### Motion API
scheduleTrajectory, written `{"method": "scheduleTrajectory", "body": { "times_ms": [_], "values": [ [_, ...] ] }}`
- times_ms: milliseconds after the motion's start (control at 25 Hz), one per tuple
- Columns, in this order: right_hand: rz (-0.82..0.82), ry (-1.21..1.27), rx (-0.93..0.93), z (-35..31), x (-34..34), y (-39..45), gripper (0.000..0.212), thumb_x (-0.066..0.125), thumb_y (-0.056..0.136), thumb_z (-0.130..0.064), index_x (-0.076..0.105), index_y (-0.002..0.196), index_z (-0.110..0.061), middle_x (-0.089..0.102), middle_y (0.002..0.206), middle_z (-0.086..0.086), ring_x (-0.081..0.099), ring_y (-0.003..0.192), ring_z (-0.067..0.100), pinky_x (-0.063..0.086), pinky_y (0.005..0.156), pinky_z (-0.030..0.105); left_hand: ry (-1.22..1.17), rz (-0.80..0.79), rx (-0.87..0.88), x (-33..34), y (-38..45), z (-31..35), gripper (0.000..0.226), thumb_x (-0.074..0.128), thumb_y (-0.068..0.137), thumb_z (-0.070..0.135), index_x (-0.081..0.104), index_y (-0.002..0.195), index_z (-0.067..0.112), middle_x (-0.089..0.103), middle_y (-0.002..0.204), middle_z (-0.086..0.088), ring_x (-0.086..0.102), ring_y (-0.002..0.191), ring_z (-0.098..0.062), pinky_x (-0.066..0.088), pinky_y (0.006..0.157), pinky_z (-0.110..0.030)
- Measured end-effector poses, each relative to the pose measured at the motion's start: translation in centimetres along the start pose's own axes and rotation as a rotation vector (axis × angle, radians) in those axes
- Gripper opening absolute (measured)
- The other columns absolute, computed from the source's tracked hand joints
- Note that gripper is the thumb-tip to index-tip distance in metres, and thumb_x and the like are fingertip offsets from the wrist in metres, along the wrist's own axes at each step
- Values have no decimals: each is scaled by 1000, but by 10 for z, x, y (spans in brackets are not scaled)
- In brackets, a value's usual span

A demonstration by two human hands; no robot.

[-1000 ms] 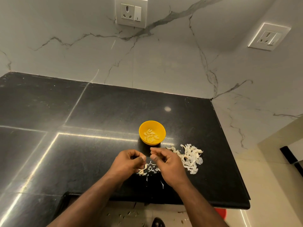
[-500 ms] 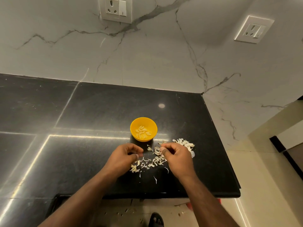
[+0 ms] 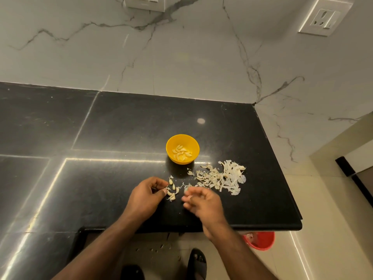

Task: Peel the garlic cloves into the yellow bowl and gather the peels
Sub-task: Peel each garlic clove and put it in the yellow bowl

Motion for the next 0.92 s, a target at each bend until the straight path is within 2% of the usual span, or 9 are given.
{"method": "scheduleTrajectory", "body": {
  "times_ms": [120,200,280,360,440,520,560,760,920],
  "values": [
    [221,-136,-220,-20,-24,12,20,68,91,-1,72,103,-17,75,99,0,71,96,18,59,83,29,-1,-31,-2,1,0,-2,16,71,92,19,68,96,35,71,96,14,65,90,0,45,69,-16],
    [146,-55,-205,-22,-15,13,19,67,91,1,72,101,-14,75,98,4,72,96,21,60,81,30,9,-34,10,1,0,-3,16,71,92,20,67,97,34,71,95,14,64,88,1,44,68,-15],
    [-30,1,-82,-13,7,6,17,63,92,3,71,103,-9,75,100,9,73,96,24,60,81,32,12,-13,25,0,0,-4,15,70,93,21,68,97,35,71,94,14,64,88,0,46,69,-18],
    [-115,-2,-3,-2,15,3,17,62,94,1,70,107,-8,75,102,10,74,96,23,61,82,33,-17,8,15,-3,1,-8,14,67,95,23,67,97,37,70,95,12,65,88,-4,50,70,-23],
    [9,-85,-73,-3,-2,13,17,63,94,-2,71,105,-12,75,101,7,74,91,19,61,82,34,-77,11,-14,-5,2,-12,14,65,96,23,67,97,37,70,97,10,65,88,-8,53,73,-29],
    [189,-398,-288,-19,-22,24,16,67,93,-12,73,101,-25,74,96,-5,71,86,12,61,81,35,-90,-3,-8,-6,1,-13,15,66,95,22,66,98,37,70,98,10,65,90,-9,53,74,-28],
    [196,-506,-363,-26,-22,25,17,68,93,-17,73,101,-31,74,94,-10,70,85,9,60,81,34,-66,-13,12,-6,0,-12,17,68,94,21,66,98,38,70,97,11,65,90,-8,51,73,-25],
    [-91,-730,-424,-26,24,15,18,69,91,-20,76,107,-24,71,93,-15,66,89,-1,53,83,21,242,-46,162,4,-1,-1,25,71,90,22,71,106,40,56,97,13,55,84,-3,35,64,-9],
    [-108,-765,-428,-18,28,18,19,68,91,-19,76,107,-24,74,99,-11,66,92,0,55,88,25,324,-54,184,9,3,0,18,68,92,21,73,102,35,52,97,11,52,88,-5,32,65,-8]
  ]
}}
Point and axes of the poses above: each hand's wrist, its own y-axis towards the middle knuckle, its own x-axis out of the palm, z = x × y, the point moved 5 cm from there along y, towards the middle knuckle
